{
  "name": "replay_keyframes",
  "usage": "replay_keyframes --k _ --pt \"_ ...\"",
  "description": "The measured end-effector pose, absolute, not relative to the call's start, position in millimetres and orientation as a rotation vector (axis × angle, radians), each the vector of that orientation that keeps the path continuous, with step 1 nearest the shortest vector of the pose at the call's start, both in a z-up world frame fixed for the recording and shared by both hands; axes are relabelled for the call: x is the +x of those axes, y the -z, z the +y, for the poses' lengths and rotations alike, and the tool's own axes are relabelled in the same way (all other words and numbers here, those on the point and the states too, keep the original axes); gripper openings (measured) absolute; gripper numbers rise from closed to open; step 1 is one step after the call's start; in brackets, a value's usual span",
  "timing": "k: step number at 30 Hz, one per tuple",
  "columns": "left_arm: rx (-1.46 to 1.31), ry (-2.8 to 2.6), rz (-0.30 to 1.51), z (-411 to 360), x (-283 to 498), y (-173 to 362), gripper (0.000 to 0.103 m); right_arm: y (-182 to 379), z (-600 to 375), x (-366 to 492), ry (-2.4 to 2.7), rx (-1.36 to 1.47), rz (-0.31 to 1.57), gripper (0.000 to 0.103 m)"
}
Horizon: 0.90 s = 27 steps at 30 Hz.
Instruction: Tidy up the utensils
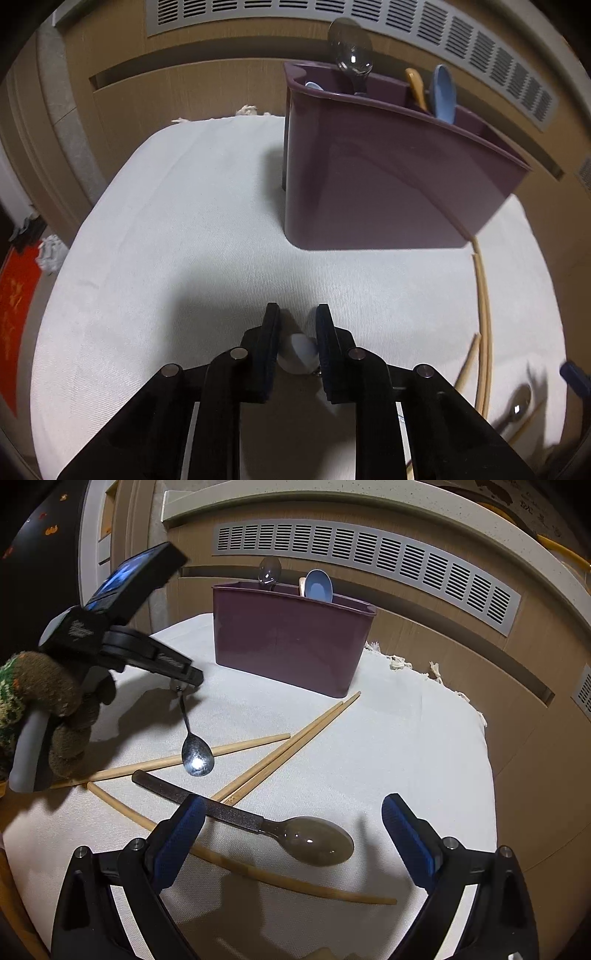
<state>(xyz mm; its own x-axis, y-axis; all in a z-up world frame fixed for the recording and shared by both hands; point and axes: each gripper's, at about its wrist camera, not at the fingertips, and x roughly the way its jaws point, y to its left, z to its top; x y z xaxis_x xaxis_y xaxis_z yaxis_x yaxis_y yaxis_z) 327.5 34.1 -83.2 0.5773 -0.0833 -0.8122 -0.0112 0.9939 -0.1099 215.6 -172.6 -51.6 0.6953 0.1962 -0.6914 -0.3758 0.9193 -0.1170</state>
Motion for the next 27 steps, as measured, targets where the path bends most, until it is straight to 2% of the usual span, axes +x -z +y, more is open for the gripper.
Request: replay_keyframes --k 8,9,10,14,16,17,18,22,27 --pt "-0.073 0.113 0.796 39 283 46 0.019 53 -179 223 -0.326 -0.217 0.764 0.094" --pt "-0.068 0.13 0.77 37 273 37 0.018 52 -181 226 -0.326 -0.201 0.772 0.094" --pt "-0.065 0.146 0.747 35 263 28 0.013 51 -183 230 -0.324 -0.178 0.78 0.094" --pt "-0.014 0.195 0.635 29 238 -10 0.012 46 -191 257 -0.275 -0.086 0.831 0.094" --pt "0.011 0.202 0.599 27 231 -20 0.012 45 -194 277 -0.244 -0.041 0.871 0.078" --pt "0.019 0.2 0.589 27 229 -24 0.012 47 -193 284 -0.24 -0.029 0.898 0.058" --pt "0.015 0.188 0.591 30 232 -26 0.012 49 -192 292 -0.244 -0.013 0.933 0.044" --pt "-0.086 0.159 0.752 56 242 -11 0.014 51 -181 294 -0.247 -0.033 0.93 0.042" --pt "-0.216 0.184 1.023 62 255 45 0.014 56 -173 283 -0.245 -0.089 0.916 0.042"
